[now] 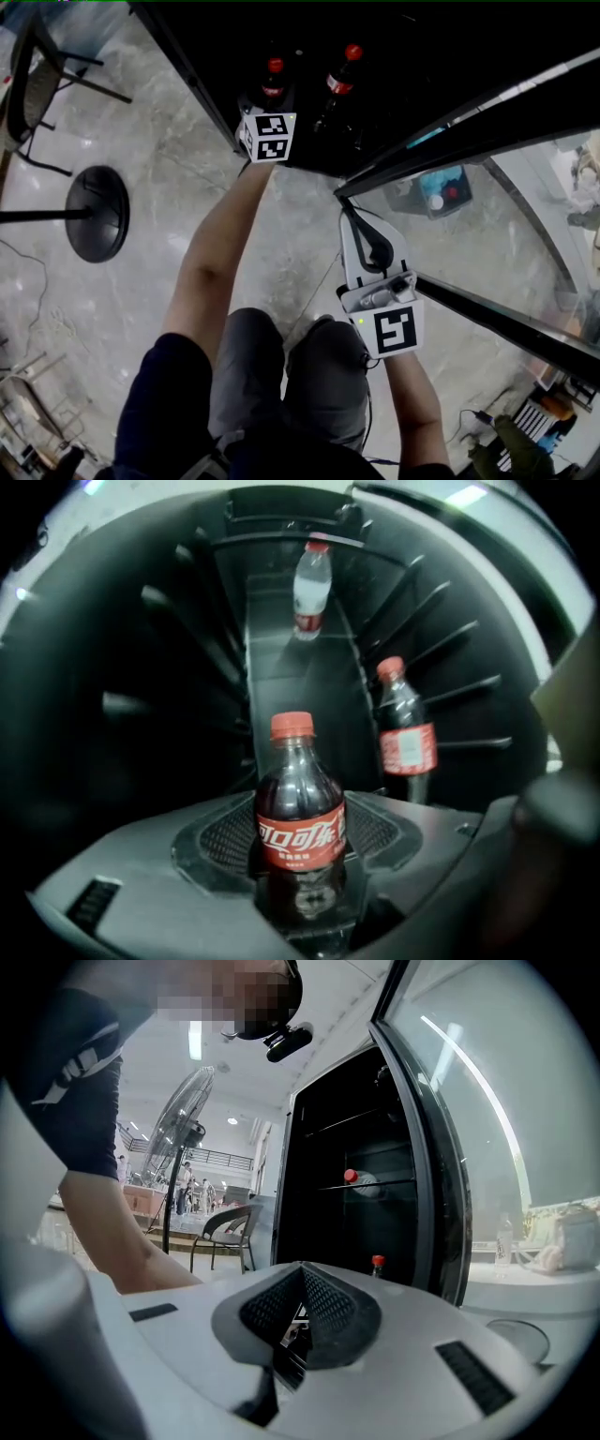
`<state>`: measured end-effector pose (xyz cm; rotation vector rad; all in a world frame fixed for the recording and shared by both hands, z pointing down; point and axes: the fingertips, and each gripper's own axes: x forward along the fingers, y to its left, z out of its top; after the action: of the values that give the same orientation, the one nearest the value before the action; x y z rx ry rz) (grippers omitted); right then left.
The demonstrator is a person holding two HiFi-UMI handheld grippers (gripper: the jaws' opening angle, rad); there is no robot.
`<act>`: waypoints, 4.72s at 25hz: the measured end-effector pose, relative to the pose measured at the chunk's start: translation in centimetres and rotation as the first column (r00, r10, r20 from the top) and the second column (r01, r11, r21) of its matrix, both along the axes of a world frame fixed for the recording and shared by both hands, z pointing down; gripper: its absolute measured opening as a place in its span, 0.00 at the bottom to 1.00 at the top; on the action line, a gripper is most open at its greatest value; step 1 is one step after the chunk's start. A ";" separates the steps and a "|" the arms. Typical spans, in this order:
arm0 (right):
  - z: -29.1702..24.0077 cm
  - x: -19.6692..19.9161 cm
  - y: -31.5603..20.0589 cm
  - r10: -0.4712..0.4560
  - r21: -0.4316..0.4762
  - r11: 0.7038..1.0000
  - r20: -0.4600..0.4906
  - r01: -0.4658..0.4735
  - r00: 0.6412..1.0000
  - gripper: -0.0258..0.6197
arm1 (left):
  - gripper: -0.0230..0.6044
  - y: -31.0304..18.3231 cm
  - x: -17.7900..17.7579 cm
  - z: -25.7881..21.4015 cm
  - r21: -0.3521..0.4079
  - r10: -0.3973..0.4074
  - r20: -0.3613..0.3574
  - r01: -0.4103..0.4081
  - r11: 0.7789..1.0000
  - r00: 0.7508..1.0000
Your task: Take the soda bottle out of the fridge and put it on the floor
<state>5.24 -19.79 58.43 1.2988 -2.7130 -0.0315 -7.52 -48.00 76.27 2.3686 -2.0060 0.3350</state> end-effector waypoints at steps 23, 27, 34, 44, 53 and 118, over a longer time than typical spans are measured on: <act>5.9 -0.2 0.2 -0.028 -0.057 0.998 -0.045 0.026 0.999 0.07 | 0.52 19.0 0.9 -3.5 0.105 0.338 -0.043 -0.333 0.937 0.940; 7.5 -0.6 0.5 -0.048 -0.068 0.997 -0.063 0.043 0.997 0.07 | 0.52 21.6 -0.1 -0.9 0.071 0.352 -0.024 -0.349 0.934 0.936; 10.9 -0.8 0.3 -0.065 -0.081 0.995 -0.085 0.058 0.994 0.07 | 0.52 23.7 -2.2 4.1 0.015 0.323 -0.023 -0.323 0.946 0.946; 15.7 -0.8 0.2 -0.086 -0.114 0.991 -0.117 0.072 0.989 0.07 | 0.52 25.5 -2.8 12.0 -0.065 0.303 -0.061 -0.307 0.949 0.951; 19.3 -1.3 -0.1 -0.113 -0.160 0.983 -0.126 0.092 0.986 0.07 | 0.52 25.6 -1.8 18.2 -0.117 0.281 -0.079 -0.288 0.950 0.957; 26.0 -2.7 1.2 -0.145 -0.204 0.973 -0.163 0.111 0.976 0.07 | 0.53 27.1 -3.4 31.1 -0.160 0.215 -0.042 -0.219 0.963 0.976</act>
<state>2.49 -18.54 84.38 1.0147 -2.5705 0.0982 -10.90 -20.92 107.36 2.4769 -1.6402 0.4549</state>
